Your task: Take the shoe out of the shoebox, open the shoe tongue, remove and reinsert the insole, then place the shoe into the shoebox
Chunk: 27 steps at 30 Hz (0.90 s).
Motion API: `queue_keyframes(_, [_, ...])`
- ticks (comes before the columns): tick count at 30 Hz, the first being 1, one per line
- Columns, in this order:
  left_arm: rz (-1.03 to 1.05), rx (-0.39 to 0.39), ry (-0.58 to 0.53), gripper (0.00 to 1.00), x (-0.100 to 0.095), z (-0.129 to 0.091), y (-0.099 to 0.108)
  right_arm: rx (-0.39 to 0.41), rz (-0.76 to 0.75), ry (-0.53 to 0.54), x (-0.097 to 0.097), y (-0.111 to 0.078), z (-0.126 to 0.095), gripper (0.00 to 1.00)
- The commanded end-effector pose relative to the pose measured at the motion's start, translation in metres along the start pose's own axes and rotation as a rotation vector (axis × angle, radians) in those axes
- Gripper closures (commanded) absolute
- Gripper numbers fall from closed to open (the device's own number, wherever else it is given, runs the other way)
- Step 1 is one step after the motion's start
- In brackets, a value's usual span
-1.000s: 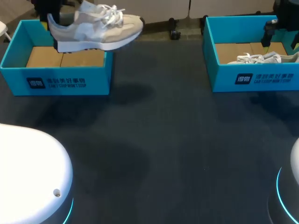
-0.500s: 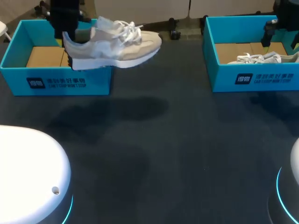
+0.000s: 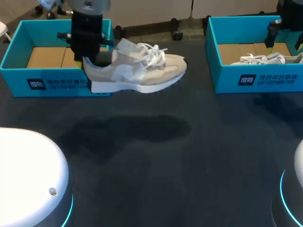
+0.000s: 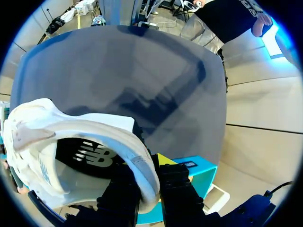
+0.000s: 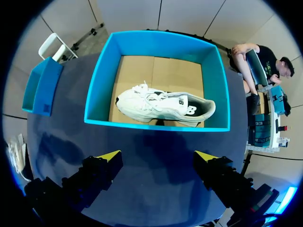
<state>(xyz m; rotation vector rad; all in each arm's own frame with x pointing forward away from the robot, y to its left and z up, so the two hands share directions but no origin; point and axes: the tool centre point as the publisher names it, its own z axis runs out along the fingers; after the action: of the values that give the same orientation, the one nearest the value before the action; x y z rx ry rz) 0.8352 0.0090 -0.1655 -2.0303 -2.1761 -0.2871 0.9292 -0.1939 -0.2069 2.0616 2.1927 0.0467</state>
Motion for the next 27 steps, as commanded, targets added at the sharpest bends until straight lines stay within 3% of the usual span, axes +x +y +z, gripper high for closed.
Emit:
queue_keyframes(1, [-0.014, -0.023, -0.007, 1.0, -0.008, 0.0, -0.014, -0.001, 0.0, 0.0, 0.0, 0.0, 0.0, 0.0])
queue_keyframes(18, [-0.048, 0.084, -0.083, 1.0, -0.054, 0.022, -0.057, -0.001, 0.0, 0.0, 0.0, 0.0, 0.0, 0.0])
queue_keyframes(27, [-0.004, 0.084, -0.068, 1.0, -0.076, 0.041, -0.077, -0.001, 0.0, 0.0, 0.0, 0.0, 0.0, 0.0])
